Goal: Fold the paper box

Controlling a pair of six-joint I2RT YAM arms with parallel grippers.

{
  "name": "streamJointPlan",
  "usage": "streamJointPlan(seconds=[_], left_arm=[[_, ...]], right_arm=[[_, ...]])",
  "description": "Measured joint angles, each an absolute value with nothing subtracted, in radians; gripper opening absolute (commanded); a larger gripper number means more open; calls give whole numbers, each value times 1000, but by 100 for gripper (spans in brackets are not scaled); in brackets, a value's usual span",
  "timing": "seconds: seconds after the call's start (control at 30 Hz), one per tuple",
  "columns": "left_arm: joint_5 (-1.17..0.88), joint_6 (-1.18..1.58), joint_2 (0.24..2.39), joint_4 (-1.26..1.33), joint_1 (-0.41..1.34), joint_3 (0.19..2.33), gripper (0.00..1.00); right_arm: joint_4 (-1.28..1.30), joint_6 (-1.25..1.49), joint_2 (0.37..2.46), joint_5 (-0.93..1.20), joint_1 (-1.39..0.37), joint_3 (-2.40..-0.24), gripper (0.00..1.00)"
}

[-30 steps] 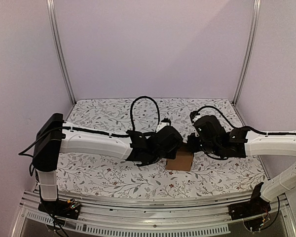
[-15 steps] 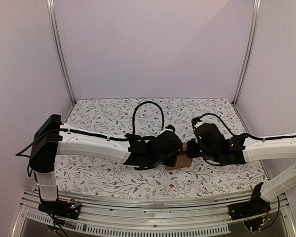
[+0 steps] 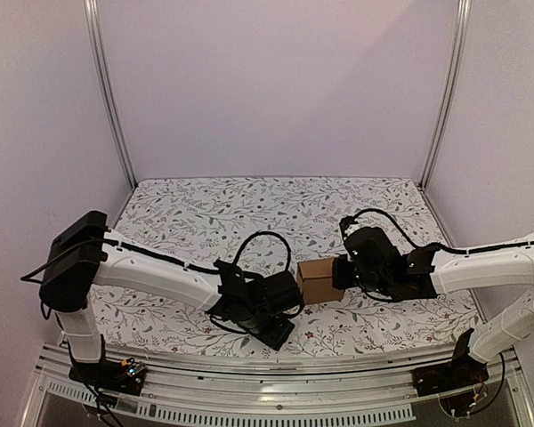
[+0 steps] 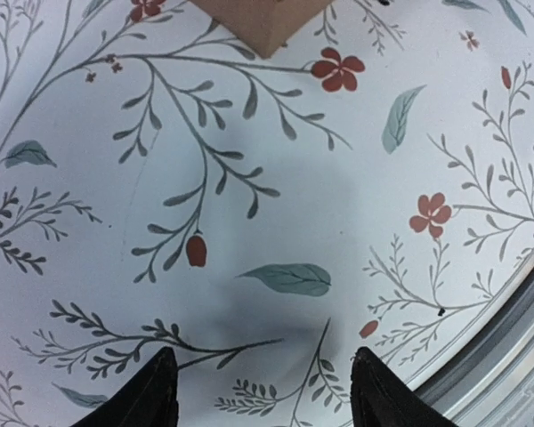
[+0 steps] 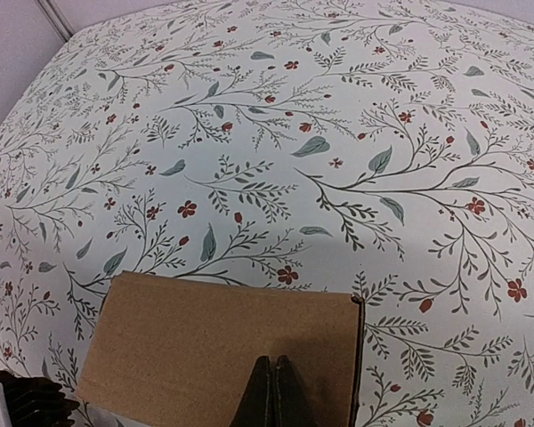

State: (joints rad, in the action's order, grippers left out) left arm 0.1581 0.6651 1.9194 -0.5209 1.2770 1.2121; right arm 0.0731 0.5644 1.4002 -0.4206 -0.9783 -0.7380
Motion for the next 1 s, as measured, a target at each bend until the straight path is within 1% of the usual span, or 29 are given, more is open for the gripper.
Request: streamJointPlan(seconds=[0.1, 0.23, 0.27, 0.43, 0.67, 0.83, 1.0], left_arm=[[123, 632, 1893, -529, 1265, 1213, 42], [76, 580, 1802, -514, 1221, 1213, 7], [62, 566, 1775, -505, 1205, 1214, 0], [-24, 518, 1692, -425, 1120, 1228, 0], [-171, 474, 1680, -241, 1038, 1222, 0], [-265, 468, 1713, -68, 1007, 1221, 0], [-337, 485, 1789, 63, 980, 1219, 0]], right_arm=[[71, 564, 1400, -421, -978, -737, 0], [60, 563, 1395, -421, -976, -728, 0], [59, 563, 1393, -421, -976, -726, 0], [59, 560, 1386, -421, -976, -723, 0], [62, 552, 1370, -420, -975, -712, 0], [68, 548, 1360, -416, -975, -707, 0], [78, 545, 1349, -412, -975, -703, 0]])
